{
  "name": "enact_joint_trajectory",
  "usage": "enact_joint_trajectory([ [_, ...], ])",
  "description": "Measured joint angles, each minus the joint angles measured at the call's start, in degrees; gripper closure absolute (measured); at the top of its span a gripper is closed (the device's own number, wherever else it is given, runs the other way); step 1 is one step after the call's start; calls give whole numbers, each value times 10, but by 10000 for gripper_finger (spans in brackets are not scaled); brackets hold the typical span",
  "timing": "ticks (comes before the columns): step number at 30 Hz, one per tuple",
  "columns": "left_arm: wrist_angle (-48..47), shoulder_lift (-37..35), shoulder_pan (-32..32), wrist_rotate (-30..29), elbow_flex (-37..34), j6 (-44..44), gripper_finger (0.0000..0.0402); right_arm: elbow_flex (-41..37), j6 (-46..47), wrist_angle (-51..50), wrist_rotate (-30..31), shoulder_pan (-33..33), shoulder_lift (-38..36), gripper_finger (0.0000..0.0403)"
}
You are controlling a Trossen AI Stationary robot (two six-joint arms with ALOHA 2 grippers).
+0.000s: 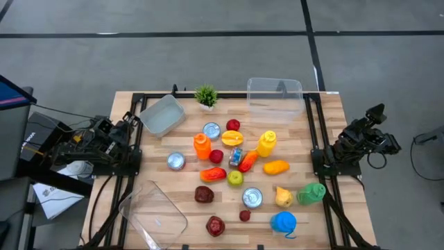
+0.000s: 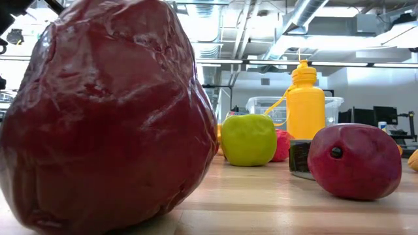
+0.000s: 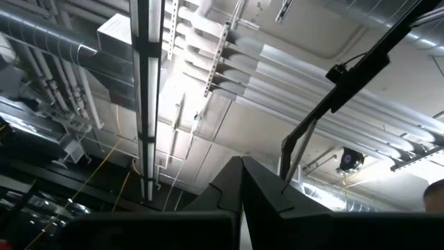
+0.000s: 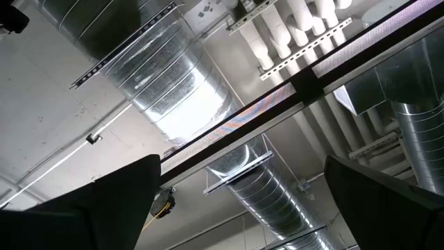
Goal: Pick & Place Food Item
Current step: Put the yellow tumbler into the top transparent bin
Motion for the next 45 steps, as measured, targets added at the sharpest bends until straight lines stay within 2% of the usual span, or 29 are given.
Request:
enact_joint_trajectory([
  [10,0,0,0,-29,0,0,402,0,10,0,-2,0,0,3],
  [12,0,0,0,-29,0,0,402,0,98,-19,-4,1,0,3],
  [15,-4,0,0,-29,0,0,402,0,351,-62,-5,1,0,3],
  [17,-7,0,0,-29,0,0,402,0,472,-85,-3,0,0,3],
  [22,-14,0,0,-30,0,0,402,0,575,-102,9,0,0,3],
  [31,-17,0,0,-30,0,0,402,0,708,-187,10,0,0,3],
  [39,-17,0,0,-30,0,-1,402,0,715,-227,9,0,0,3],
  [45,-17,0,0,-30,0,-2,402,0,713,-222,9,0,0,3],
])
